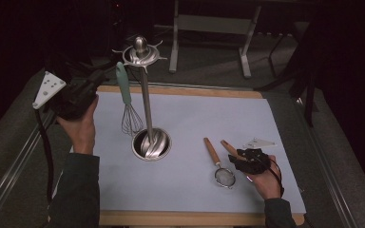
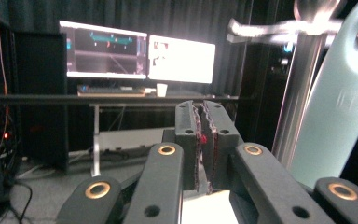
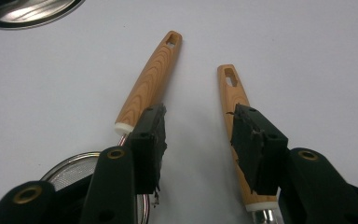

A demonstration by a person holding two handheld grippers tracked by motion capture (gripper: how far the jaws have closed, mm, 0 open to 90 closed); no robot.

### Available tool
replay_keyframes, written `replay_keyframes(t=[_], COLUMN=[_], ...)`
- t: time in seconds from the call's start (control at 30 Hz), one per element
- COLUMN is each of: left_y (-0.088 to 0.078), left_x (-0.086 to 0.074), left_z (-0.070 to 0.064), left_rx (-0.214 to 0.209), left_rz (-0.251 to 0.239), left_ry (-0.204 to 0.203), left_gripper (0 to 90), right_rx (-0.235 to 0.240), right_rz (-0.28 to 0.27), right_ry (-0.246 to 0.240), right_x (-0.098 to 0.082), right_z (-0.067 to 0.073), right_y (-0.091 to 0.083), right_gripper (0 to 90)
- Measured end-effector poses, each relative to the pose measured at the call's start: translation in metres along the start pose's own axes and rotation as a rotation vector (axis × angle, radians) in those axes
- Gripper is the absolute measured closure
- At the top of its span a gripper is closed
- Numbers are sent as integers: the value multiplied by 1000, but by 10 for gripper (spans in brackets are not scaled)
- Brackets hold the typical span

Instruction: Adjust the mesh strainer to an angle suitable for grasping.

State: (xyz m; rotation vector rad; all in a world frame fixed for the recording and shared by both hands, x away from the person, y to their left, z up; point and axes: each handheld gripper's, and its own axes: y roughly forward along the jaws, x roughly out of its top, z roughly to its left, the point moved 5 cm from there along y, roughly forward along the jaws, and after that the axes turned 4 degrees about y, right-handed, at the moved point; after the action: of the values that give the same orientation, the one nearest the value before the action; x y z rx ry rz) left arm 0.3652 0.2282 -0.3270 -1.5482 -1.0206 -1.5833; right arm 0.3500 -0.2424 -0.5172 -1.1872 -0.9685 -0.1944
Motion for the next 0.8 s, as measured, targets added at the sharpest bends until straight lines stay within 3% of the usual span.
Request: replay_keyframes(t=[0.2, 0.4, 0.57, 0.8], left_y=[-14, -28, -33, -40], left_x=[-35, -80, -119, -170], left_z=[-2, -3, -11, -23], left_rx=[-24, -35, -46, -72], left_rz=[71, 153, 245, 337], left_ry=[25, -20, -16, -76], left_gripper=[843, 834, 813, 801], right_rx=[-14, -16, -7, 32], right_rz=[4, -2, 12, 51], right_ry=[5, 32, 54, 38], right_x=[0, -1, -3, -3], right_z=[-3, -11, -13, 0], right_y=[0, -5, -3, 8], right_gripper=[540, 554, 583, 616])
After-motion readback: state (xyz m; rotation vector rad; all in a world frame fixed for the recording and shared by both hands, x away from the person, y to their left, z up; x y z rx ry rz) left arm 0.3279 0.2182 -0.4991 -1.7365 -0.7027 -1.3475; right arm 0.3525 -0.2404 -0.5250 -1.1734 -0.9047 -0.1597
